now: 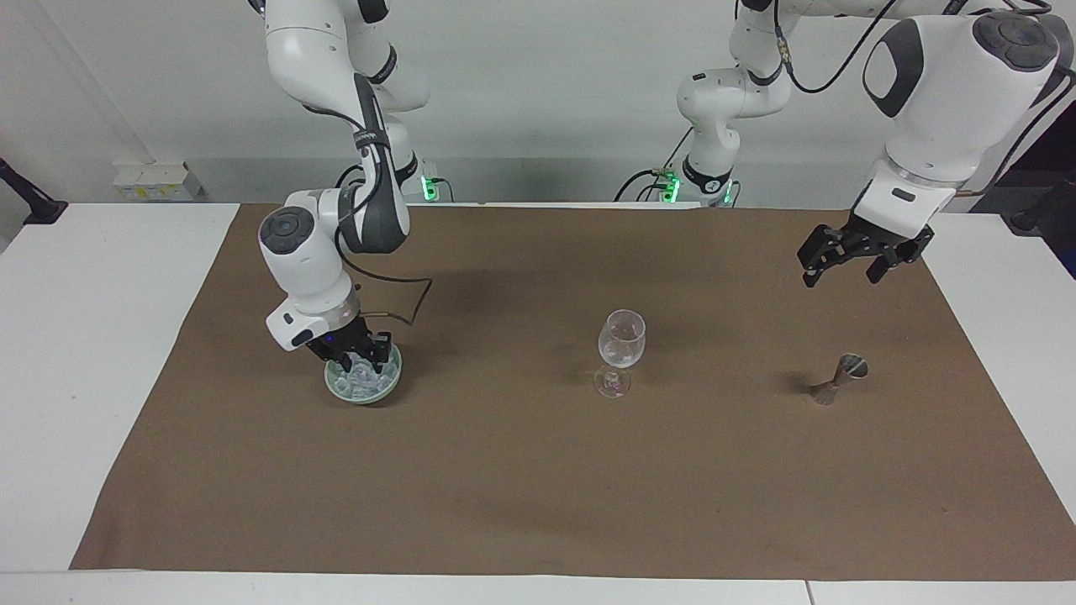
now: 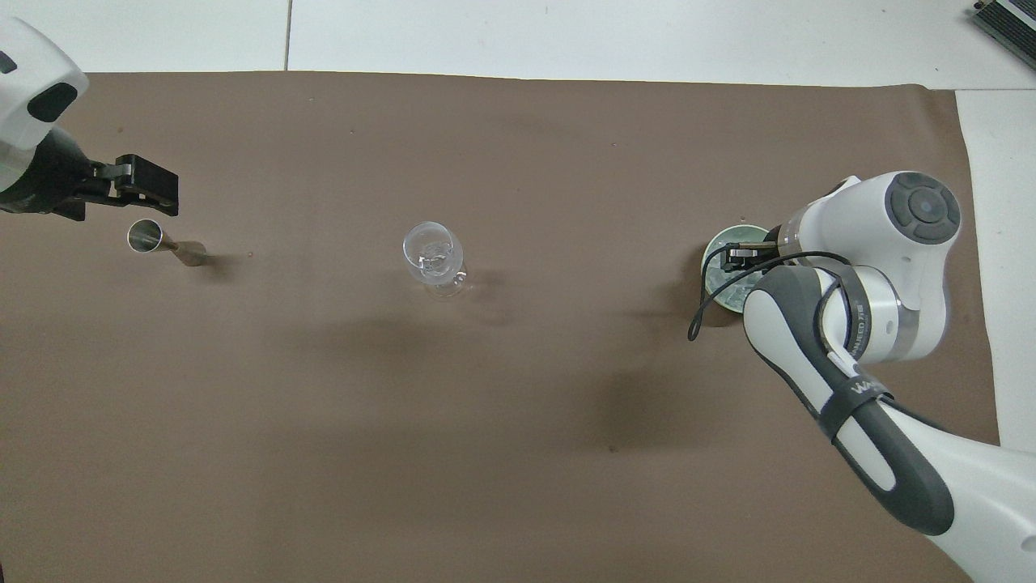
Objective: Pour wine and add ice with both arms
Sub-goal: 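Close the right gripper on ice cubes in the green dish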
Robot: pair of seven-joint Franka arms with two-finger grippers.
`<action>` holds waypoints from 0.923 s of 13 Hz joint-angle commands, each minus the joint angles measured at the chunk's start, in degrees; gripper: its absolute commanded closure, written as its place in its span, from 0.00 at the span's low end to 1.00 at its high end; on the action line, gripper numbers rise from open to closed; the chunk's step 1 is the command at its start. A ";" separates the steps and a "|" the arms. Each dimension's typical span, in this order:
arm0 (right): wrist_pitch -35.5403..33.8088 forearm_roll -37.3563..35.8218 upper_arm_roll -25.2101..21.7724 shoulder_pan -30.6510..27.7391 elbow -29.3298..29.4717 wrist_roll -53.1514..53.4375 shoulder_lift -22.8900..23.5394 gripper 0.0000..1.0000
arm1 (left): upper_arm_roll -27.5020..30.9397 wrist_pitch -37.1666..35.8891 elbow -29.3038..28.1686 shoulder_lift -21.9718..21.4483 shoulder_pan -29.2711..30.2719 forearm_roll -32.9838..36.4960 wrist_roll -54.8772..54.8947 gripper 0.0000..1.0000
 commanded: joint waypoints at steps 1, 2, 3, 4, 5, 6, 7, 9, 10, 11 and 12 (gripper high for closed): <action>0.97 1.00 0.46 -0.76 -1.79 -0.24 -1.62 0.49 | 0.50 -0.80 0.64 0.17 0.04 -0.53 1.08 0.00; 0.71 1.00 0.46 -0.76 -1.88 -0.15 -1.62 0.65 | 0.59 -0.89 0.64 0.17 -0.22 -0.18 1.08 0.00; 0.45 1.00 0.46 -0.76 -1.79 -0.15 -1.62 0.95 | 0.68 -1.06 0.64 0.26 -0.49 0.17 1.08 0.00; 0.36 1.00 0.46 -0.76 -1.79 0.28 -1.62 1.00 | 0.77 -1.32 0.64 0.26 0.03 0.18 1.08 0.00; 0.27 1.00 0.46 -0.76 -1.71 0.37 -1.62 1.00 | 0.77 -1.33 0.55 0.26 0.13 0.26 1.08 0.00; 0.18 1.00 0.46 -0.84 -1.44 0.38 -1.62 1.00 | 0.86 -1.33 0.55 0.26 0.21 0.18 2.12 0.00; 0.18 1.09 0.46 -0.76 -1.35 0.55 -1.71 1.00 | 0.94 -1.15 0.55 0.35 0.21 0.09 5.35 0.00; 0.01 1.09 0.46 -0.76 -0.92 1.43 -2.50 1.00 | 0.94 -0.63 0.55 0.53 0.21 -0.52 11.86 0.00; -0.25 1.09 0.46 -0.50 -0.74 1.95 -3.20 1.00 | 0.94 -0.54 0.55 0.53 0.30 -0.79 11.97 0.00; -0.60 1.09 0.46 -0.06 -0.39 2.65 -4.25 1.00 | 0.86 -0.45 0.55 0.53 0.22 -0.79 11.89 0.00; -1.65 1.09 0.55 0.64 0.57 3.97 -5.22 1.00 | 0.86 -0.36 0.55 0.61 0.21 -0.79 11.80 0.00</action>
